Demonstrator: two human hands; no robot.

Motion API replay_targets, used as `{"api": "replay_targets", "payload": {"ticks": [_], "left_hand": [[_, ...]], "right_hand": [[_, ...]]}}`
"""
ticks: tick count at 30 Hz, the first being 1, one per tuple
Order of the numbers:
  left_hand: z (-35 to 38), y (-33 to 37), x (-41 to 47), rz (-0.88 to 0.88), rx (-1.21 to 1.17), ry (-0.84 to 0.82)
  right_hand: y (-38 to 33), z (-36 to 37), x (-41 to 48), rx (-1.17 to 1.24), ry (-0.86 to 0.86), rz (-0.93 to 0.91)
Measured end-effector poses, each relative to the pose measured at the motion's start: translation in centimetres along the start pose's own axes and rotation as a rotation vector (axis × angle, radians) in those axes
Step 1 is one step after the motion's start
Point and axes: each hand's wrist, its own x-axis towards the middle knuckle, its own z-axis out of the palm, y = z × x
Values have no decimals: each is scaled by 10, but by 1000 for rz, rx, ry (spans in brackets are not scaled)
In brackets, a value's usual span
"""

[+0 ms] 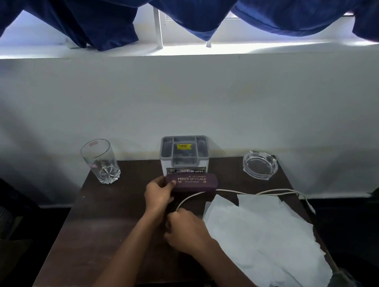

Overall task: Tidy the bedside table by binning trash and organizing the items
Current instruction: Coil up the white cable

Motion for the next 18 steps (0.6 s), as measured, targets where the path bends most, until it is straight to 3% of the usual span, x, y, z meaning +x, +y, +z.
{"api": "replay_targets", "payload": {"ticks": [6,9,12,18], "left_hand": [[-3,0,-6,380,780,107],[-2,2,-4,559,926,-4],[-8,-2,3,575,995,-84],[-25,-4,12,596,964,-40]], "right_hand": [[1,0,1,-17,7,3],[1,3,1,-45,28,3],[-2,9,1,-76,91,23],[-2,15,4,-136,251,55]]}}
